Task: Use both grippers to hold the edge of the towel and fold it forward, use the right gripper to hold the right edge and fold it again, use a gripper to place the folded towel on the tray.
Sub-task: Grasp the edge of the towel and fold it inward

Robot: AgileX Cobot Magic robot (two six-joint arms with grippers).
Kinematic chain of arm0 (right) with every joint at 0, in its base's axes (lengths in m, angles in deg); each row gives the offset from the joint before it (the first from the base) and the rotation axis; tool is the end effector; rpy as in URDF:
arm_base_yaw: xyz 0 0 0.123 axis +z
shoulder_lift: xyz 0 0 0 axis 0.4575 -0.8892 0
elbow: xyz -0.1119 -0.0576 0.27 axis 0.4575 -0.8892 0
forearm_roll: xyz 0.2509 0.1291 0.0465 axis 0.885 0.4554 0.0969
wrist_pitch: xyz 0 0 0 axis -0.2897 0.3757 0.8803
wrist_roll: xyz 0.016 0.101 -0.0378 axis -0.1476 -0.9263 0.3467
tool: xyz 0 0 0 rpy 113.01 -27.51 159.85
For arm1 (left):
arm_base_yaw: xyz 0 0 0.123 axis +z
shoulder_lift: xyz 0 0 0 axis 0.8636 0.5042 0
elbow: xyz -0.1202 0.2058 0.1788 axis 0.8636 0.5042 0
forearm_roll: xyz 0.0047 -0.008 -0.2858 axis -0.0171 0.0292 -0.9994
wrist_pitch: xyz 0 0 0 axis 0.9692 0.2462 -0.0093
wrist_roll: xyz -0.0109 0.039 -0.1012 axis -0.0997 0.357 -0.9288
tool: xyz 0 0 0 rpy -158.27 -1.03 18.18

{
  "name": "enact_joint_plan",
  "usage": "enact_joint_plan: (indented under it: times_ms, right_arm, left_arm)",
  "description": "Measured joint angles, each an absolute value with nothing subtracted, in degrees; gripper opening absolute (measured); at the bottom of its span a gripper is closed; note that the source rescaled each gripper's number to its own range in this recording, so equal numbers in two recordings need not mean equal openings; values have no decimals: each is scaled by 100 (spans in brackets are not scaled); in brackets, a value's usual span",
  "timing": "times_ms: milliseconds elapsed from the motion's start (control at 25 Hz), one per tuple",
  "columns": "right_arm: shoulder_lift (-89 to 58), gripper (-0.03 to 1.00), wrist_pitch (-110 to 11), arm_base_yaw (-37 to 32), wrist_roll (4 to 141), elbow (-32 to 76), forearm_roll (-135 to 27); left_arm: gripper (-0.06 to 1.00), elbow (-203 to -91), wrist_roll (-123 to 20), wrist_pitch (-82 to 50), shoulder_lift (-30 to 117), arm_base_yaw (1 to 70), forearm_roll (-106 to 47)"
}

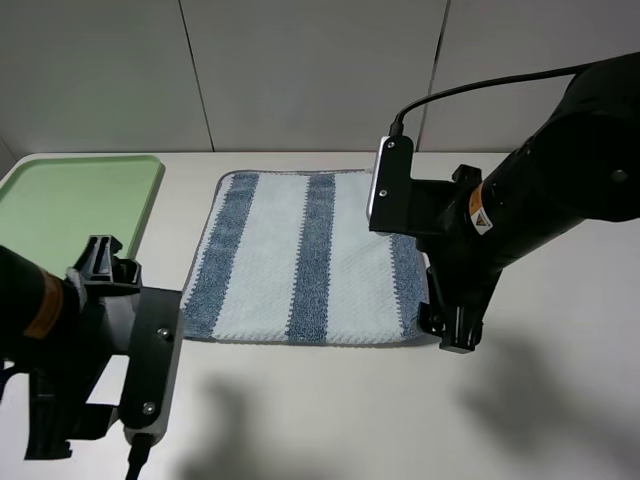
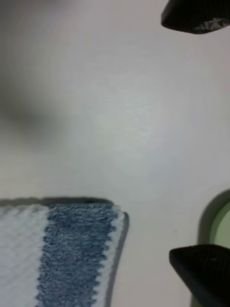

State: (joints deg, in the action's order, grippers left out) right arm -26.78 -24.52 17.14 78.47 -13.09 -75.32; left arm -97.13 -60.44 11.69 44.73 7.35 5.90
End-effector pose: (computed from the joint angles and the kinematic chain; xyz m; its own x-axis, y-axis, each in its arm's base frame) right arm 0.2216 0.1973 0.1754 -0.0885 -0.9727 -0.2148 -0.9300 0.1579 -0.3320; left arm 0.1551 -0.1663 0.1507 0.1038 0.9865 -0.1263 0.9243 -0.0488 0.3785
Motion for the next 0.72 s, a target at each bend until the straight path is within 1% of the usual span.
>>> enact_joint_plan:
  times_ms: [200,360,520,720]
  right_arm:
    - [-2942,100,-2528,1714,8233,-1309,-7509]
    - [-3121,100,-2679,1714,8450,-1309,-7502]
    - [-3224,100,-2830,1714,8664,-1309,-7502]
    - [-3356,100,-2948,1714,8726,-1309,-7489]
  left_arm:
    - [85,-9770,-6039,884,4971,827,846]
    - [85,-10054,-6039,671,5081,1187,890]
    - [81,-10223,-6014,456,5339,1529,896]
    - [80,-10555,-5990,323,5829,1591,828]
